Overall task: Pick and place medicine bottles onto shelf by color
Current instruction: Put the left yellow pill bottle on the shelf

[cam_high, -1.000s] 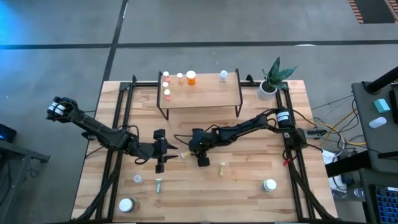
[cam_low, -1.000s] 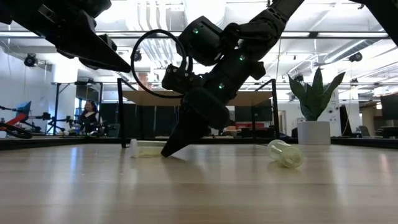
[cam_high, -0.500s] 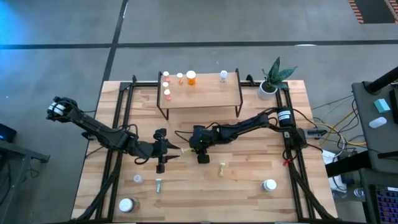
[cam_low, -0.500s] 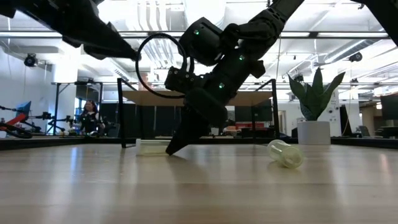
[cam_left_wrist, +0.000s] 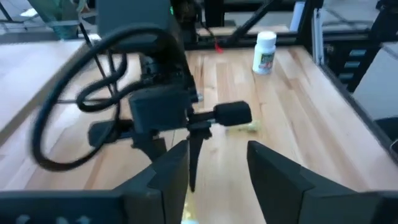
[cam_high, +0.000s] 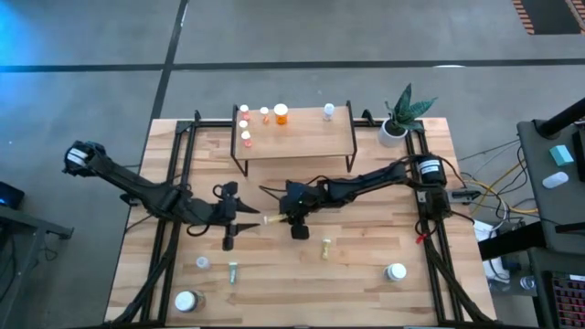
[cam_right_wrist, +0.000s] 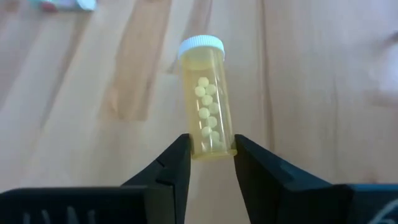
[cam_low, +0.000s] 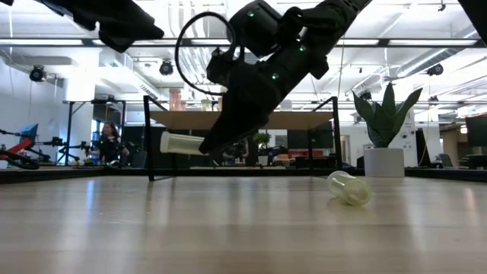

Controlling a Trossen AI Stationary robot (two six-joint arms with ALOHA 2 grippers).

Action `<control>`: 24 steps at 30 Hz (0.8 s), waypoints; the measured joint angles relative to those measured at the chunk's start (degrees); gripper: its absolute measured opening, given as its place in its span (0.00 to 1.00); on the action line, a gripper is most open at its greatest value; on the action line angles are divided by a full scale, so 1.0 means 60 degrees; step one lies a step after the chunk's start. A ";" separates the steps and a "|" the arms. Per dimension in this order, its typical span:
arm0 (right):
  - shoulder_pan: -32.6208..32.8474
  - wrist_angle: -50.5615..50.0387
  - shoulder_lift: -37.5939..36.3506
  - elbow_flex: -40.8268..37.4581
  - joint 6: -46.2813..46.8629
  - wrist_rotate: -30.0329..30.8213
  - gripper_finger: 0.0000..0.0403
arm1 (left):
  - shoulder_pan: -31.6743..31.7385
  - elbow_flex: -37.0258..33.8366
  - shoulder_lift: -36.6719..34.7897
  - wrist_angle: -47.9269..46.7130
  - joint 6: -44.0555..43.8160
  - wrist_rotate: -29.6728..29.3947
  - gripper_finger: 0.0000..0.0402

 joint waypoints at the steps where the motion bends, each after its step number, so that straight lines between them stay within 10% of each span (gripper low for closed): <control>1: 0.0003 0.0264 -0.0066 -0.0161 0.0050 -0.0092 0.26 | 0.0000 0.0000 -0.0094 -0.0013 0.0007 0.0001 0.38; 11: 0.0011 0.2860 -0.0753 -0.1757 0.0837 -0.0168 0.26 | 0.0007 -0.0007 0.0044 -0.0331 0.0058 0.0003 0.58; 24: 0.0011 0.5017 -0.1883 -0.3128 0.1409 -0.0418 0.26 | 0.0060 0.0489 0.1198 -0.0179 0.1046 -0.0809 0.59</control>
